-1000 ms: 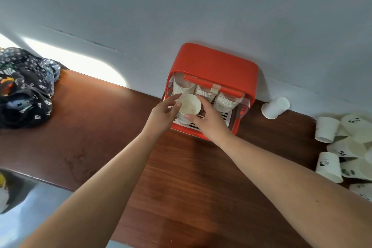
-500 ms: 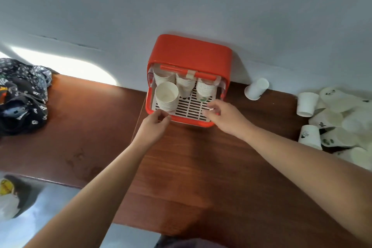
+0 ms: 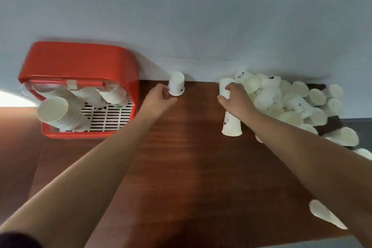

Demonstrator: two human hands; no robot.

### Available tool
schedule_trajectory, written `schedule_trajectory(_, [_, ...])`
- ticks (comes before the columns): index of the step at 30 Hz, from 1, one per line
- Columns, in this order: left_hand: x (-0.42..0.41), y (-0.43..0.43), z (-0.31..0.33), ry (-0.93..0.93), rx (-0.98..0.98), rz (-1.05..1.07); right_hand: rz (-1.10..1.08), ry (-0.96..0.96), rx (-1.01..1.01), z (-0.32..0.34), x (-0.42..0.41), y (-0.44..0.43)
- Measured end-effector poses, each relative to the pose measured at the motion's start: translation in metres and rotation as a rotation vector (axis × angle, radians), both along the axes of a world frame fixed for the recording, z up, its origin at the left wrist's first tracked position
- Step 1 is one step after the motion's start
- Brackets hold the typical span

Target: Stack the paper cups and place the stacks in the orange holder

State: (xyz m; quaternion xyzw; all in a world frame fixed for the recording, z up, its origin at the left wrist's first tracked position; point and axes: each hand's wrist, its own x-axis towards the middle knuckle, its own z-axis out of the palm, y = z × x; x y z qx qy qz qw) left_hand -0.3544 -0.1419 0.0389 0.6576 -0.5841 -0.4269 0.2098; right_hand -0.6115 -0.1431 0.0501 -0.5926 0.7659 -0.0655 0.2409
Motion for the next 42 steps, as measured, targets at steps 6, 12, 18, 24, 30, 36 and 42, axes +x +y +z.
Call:
schedule_trajectory(6, [-0.040,-0.065,-0.034,-0.187,0.034,0.062,0.013,0.041,0.083,-0.036,-0.032,-0.041])
schedule_trajectory(12, [-0.052,-0.078,-0.067,-0.292,-0.128,-0.003,0.167,0.275,0.112,-0.078,-0.026,-0.063])
schedule_trajectory(18, [-0.050,-0.082,-0.073,-0.302,-0.201,-0.075,0.087,0.306,-0.042,-0.093,-0.021,-0.072])
schedule_trajectory(24, [-0.044,-0.067,-0.072,-0.319,-0.101,-0.098,0.015,0.070,0.042,-0.102,-0.015,-0.075])
schedule_trajectory(30, [-0.027,-0.030,-0.054,-0.116,-0.081,0.282,-0.183,-0.294,0.074,-0.082,0.004,-0.062])
schedule_trajectory(36, [0.004,0.013,-0.026,0.479,0.085,0.505,-0.172,-0.739,0.126,-0.031,0.040,-0.032])
schedule_trajectory(42, [0.051,0.057,0.016,0.558,0.106,0.188,-0.009,-0.940,0.147,0.031,0.081,-0.008])
